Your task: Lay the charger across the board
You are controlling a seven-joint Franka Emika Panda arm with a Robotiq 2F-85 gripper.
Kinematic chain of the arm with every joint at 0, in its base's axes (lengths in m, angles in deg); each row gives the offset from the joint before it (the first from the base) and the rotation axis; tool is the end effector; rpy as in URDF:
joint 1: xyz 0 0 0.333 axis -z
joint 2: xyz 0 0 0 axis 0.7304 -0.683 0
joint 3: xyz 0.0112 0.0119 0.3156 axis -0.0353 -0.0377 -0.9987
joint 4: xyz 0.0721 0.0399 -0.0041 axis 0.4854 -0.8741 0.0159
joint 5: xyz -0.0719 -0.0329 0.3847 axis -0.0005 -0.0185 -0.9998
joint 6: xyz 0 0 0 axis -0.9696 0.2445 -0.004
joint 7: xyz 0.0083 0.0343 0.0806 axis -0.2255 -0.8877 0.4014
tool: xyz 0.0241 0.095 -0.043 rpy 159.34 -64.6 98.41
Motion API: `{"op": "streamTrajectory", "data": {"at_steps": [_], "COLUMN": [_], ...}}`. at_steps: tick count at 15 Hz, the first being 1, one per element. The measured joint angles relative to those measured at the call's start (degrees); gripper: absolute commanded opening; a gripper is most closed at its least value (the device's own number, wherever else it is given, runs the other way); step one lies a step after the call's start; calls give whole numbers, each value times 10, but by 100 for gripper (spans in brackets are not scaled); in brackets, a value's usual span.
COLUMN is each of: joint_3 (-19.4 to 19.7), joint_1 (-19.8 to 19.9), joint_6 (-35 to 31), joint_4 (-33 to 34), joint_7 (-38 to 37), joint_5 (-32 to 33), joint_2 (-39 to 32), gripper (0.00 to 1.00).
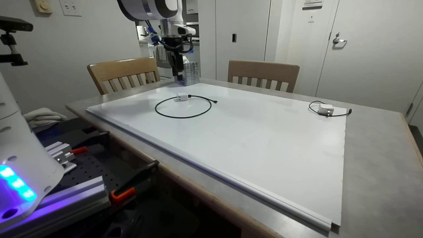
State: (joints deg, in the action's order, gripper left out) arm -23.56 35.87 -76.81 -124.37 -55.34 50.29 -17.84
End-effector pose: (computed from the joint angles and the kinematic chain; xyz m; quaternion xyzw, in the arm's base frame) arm 0.5529 0.1661 0.2386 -0.9724 0.2330 -0.0110 0.0060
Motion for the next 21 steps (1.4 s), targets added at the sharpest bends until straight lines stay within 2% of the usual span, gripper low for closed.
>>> {"op": "streamTrajectory", "data": {"at_steps": [4, 10, 21], "joint_3": [5, 4, 19], "joint_1": [0, 0, 0], "joint_6": [-4, -8, -3], "joint_4": [8, 37, 73], "joint_7": [9, 70, 120], "joint_5": [-22, -73, -75], "joint_2": [-31, -65, -108], "gripper": [100, 100, 100]}}
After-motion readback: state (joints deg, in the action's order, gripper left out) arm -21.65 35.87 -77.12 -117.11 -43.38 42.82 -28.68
